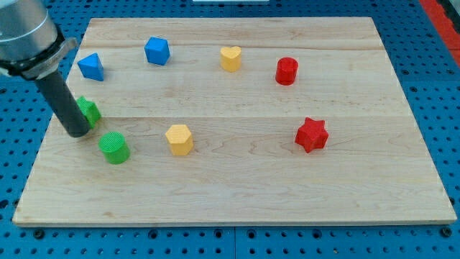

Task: Place the green circle diagonally to green star

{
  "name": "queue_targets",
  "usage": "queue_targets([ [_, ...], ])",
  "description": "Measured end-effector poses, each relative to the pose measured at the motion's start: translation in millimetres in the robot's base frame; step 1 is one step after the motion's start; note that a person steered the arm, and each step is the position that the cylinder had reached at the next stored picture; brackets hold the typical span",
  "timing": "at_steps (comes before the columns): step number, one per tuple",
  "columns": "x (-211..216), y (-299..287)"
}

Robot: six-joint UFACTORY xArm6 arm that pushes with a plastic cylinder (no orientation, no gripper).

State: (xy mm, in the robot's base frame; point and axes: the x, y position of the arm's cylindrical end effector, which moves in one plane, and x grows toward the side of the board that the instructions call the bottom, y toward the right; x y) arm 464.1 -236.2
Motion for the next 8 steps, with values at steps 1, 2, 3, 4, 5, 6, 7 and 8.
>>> queue_targets([
  [1,-19.3,-6.9],
  [2,60.4,-25.0],
  [3,117.9,14.7],
  [4,112.1,53.7],
  [5,96.5,69.5],
  [6,80.1,31.5],
  [7,79.7,33.9],
  [8,85.7,40.1],
])
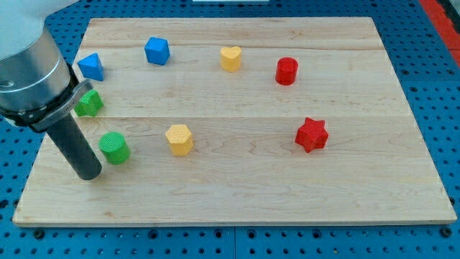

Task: Place the green circle diagonally to green star

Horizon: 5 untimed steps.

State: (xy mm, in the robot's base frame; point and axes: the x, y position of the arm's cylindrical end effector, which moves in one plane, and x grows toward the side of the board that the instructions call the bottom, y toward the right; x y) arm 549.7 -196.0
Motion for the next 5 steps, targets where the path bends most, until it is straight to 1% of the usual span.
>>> queue_targets([
  [2,-40.3,10.1],
  [3,2.0,32.4],
  [4,-0.1,128.4],
  [5,-34.0,171.2],
])
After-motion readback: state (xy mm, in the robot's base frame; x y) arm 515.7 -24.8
